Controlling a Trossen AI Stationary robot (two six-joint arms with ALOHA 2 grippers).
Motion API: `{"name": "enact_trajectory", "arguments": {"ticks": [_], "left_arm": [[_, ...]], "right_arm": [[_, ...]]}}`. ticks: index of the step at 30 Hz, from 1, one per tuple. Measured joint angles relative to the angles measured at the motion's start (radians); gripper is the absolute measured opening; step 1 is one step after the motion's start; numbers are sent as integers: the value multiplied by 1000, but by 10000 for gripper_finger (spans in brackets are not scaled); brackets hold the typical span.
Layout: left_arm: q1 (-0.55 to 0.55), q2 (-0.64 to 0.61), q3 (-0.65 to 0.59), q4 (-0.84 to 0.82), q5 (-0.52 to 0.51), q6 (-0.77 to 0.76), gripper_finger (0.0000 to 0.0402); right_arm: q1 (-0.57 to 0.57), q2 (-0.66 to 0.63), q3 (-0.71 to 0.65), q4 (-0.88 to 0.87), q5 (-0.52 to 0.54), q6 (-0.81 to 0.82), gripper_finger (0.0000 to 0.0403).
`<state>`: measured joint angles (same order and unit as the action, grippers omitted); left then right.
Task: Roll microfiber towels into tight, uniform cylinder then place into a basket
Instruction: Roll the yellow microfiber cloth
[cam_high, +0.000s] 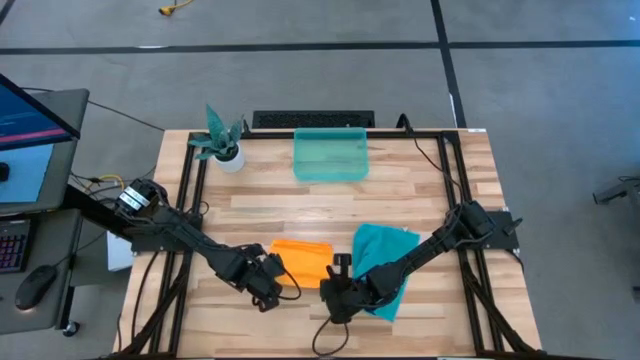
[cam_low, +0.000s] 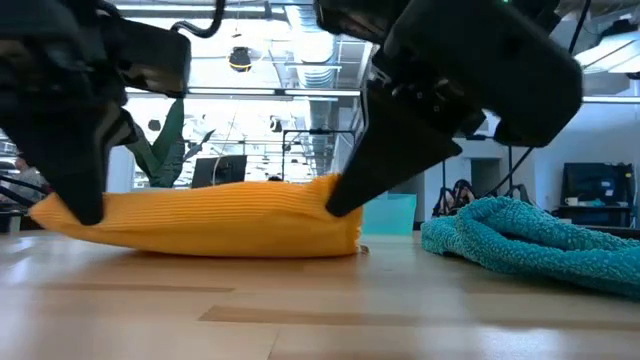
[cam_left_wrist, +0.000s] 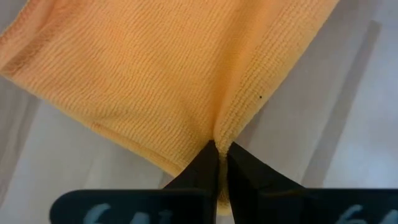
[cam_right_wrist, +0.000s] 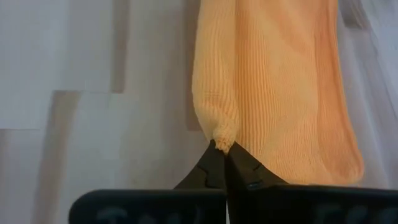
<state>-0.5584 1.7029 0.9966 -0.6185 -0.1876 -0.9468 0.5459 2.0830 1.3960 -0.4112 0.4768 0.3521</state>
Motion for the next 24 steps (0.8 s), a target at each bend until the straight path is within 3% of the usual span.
{"name": "enact_trajectory", "arguments": {"ticks": [17,24], "left_arm": [[58,-1,10,-3,31,-34,11],[77,-1,18,1,34,-16,11]], "right_arm": [[-76,-2,0,-110,40,360,7],[-129,-2,0,-113,-39,445,6]]}}
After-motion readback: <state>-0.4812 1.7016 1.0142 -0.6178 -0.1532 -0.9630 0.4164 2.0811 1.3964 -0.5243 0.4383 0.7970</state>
